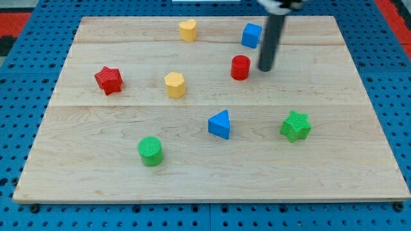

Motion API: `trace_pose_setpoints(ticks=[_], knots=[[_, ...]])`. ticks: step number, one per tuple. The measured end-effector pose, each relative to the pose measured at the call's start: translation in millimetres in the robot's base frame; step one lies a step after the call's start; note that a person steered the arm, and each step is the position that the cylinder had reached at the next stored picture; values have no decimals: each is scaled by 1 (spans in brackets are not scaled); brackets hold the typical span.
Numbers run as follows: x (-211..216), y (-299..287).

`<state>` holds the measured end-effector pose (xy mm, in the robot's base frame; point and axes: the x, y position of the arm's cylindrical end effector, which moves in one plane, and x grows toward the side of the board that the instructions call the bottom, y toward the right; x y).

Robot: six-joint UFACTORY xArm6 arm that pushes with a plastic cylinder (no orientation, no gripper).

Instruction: Keep the blue cube yellow heart and red circle in a horizontal line at the top side of the board

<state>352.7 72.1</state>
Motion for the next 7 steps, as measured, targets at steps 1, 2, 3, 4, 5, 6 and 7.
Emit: trace_pose_setpoints(ticks=[1,2,3,4,5,6,7], knots=[[1,-86],[19,-76],[1,-173],[-26,-238],[-63,-268],[-85,-277],[-95,-264]])
